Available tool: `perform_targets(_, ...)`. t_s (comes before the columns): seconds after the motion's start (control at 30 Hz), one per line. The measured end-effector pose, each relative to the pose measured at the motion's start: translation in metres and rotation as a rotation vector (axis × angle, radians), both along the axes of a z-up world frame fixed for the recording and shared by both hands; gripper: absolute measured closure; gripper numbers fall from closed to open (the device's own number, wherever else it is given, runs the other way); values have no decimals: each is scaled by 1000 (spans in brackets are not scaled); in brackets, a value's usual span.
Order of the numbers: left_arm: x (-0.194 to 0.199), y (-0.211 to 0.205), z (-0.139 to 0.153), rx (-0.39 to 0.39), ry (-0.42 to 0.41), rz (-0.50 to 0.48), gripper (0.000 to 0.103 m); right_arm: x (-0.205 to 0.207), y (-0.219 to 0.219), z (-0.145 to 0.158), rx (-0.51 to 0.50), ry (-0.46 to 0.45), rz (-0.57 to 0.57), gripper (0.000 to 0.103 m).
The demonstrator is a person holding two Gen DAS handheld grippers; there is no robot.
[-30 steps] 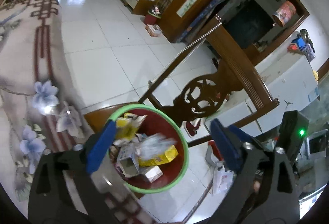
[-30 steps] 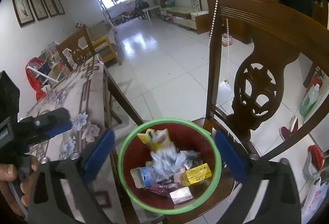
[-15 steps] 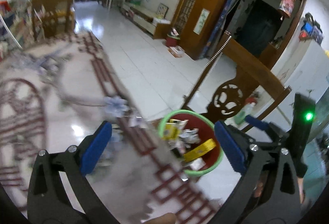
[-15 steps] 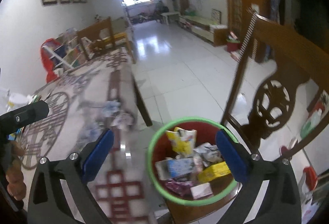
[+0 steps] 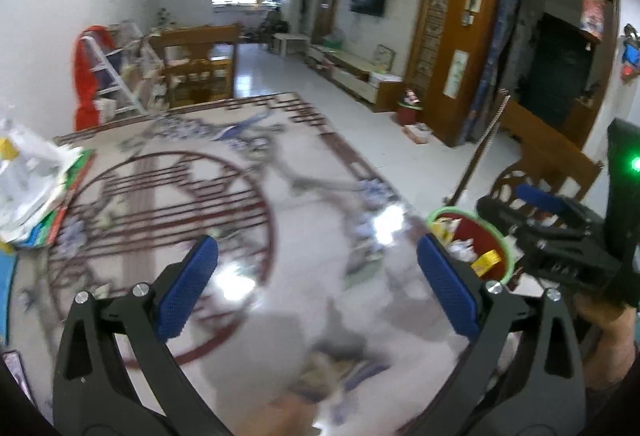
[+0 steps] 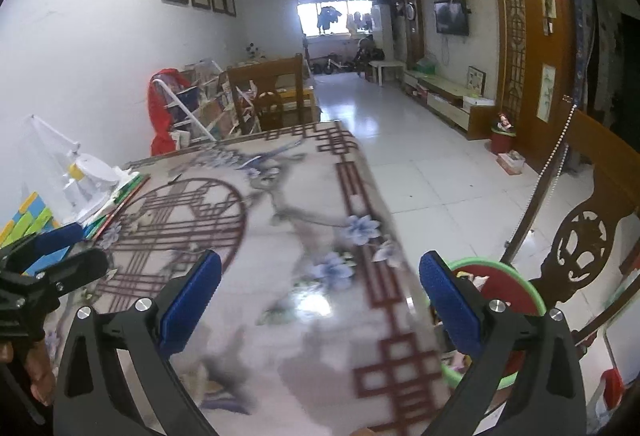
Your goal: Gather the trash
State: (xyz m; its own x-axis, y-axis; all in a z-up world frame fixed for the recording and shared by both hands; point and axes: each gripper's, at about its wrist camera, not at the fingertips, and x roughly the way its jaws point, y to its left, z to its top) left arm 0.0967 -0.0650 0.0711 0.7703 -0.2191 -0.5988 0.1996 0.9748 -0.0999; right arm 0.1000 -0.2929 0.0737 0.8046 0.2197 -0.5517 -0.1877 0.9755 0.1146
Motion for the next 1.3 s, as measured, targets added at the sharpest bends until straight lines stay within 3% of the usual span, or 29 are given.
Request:
perform_targets(0.23, -27, 43, -25, 0, -33, 118, 5, -14, 37, -20, -60, -11, 4, 7)
perform_targets(0.4, -40, 51, -39, -25, -89, 169, 5, -21, 47, -29, -91, -25, 7, 7)
perform_targets(0.57, -47, 48, -52, 22, -88, 209, 5, -28, 47, -32, -105, -65, -25, 7)
perform_targets(1.3, -46, 56, -60, 24, -66, 237, 5, -31, 55, -43, -122, -63, 1, 7)
